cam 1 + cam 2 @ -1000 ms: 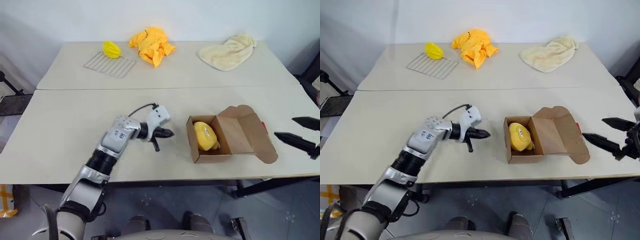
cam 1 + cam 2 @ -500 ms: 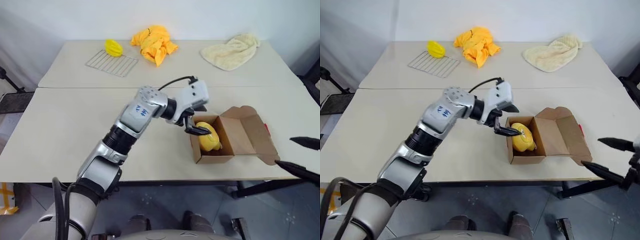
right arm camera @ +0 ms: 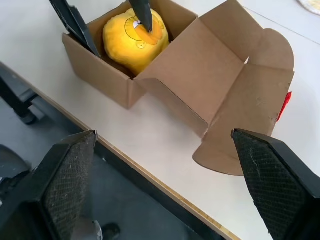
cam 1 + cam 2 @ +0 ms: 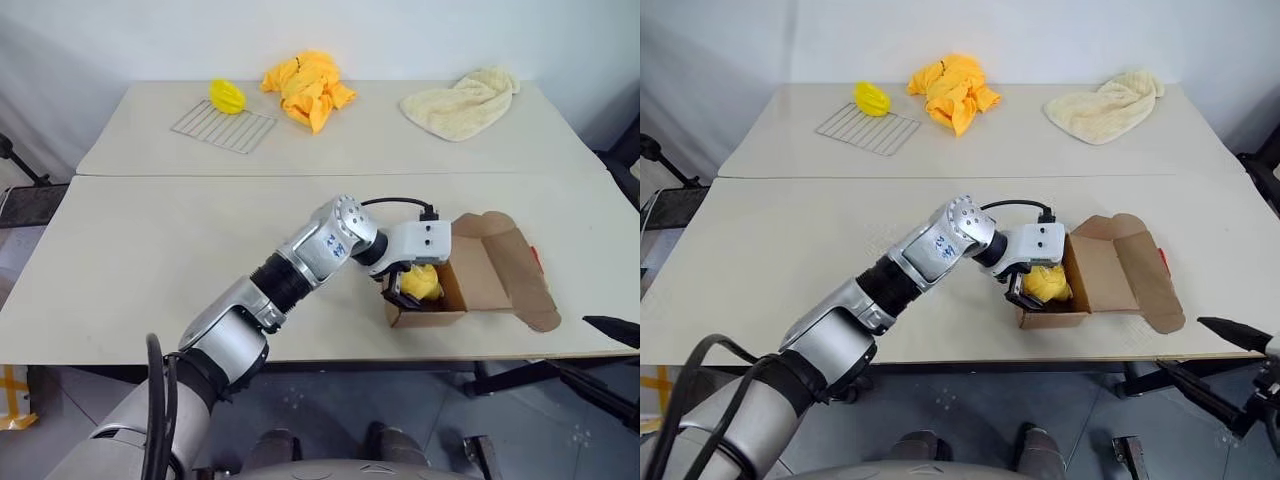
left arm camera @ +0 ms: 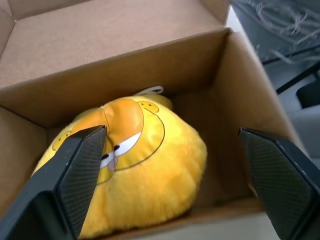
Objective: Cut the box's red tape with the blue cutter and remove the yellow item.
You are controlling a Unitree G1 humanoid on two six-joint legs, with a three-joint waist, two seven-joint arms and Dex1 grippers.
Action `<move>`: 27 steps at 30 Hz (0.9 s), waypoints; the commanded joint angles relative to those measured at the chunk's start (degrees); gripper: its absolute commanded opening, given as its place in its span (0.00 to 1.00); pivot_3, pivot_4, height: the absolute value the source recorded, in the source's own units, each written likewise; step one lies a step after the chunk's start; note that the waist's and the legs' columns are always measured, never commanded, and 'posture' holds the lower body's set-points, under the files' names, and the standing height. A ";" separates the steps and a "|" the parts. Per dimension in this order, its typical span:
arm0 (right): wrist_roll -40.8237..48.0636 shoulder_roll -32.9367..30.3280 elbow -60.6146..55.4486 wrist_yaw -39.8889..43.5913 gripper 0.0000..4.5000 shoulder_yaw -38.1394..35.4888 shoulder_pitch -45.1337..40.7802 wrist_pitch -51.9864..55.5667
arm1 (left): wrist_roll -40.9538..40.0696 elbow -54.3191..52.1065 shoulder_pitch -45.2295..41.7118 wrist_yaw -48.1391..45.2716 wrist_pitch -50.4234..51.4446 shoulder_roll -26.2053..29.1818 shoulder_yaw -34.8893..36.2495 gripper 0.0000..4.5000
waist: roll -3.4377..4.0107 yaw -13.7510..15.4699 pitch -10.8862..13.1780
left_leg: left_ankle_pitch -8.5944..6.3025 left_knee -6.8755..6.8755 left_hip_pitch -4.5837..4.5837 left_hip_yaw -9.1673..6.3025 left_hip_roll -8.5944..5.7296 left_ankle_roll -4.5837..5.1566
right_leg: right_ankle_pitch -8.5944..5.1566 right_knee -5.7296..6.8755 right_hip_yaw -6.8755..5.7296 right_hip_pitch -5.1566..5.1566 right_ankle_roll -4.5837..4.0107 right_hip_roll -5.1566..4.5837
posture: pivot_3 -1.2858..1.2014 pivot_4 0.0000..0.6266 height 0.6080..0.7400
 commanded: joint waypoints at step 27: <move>2.45 -1.69 1.73 -3.09 1.00 -0.85 0.17 -5.13 | 5.20 -1.09 -3.35 0.71 -1.17 -2.46 7.42 0.03 | 0.02 0.36 -0.01 | -0.08 0.03 -0.07 0.01 0.00 0.15 | 0.00 0.02 0.01 -0.08 -0.01 0.00 | 0.52 0.24 1.00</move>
